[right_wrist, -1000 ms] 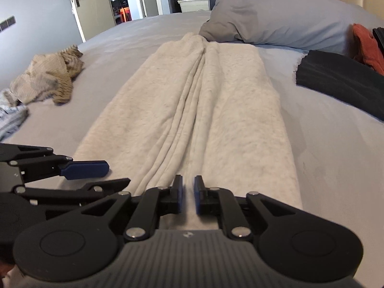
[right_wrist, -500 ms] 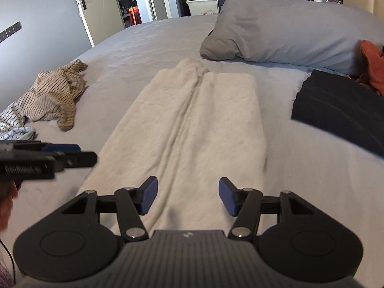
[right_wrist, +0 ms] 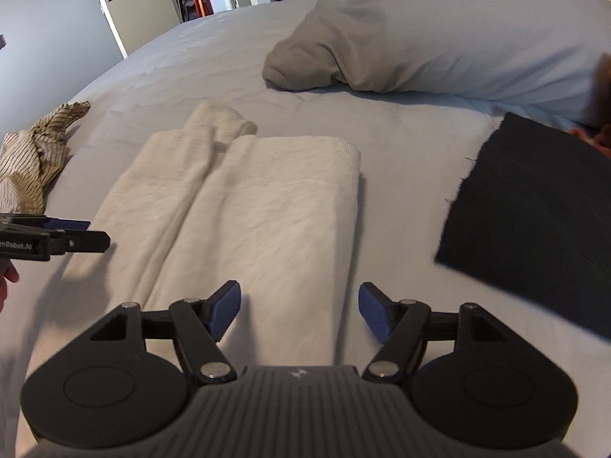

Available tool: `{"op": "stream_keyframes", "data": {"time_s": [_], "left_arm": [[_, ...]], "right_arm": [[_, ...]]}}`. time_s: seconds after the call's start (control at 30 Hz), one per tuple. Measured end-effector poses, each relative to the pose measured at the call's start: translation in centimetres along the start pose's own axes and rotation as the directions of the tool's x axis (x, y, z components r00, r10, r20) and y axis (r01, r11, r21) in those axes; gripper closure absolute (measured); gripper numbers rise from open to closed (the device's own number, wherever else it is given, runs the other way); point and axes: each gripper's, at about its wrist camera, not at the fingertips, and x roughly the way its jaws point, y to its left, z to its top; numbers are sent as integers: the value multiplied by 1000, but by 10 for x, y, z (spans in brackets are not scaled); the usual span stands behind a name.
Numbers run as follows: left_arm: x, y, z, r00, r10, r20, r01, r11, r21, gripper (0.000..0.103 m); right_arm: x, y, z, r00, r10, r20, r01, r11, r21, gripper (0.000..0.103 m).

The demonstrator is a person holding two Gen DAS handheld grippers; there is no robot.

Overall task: Fold clothes
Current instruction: 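Open both tools and move them back from the folded sweatshirt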

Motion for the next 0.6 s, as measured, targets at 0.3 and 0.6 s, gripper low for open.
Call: {"op": "stream_keyframes", "data": {"time_s": [0.3,0.6], "left_arm": [[57,-3,41,994,-110,12,110,993,45,30],[86,5,71,979,-206,-1,205,977,54,25]], "right_arm": [[64,-23,44,991,132,-29,-129,988,85,25],[93,-27,78,977,207,-40,-205,977,62,20]]}}
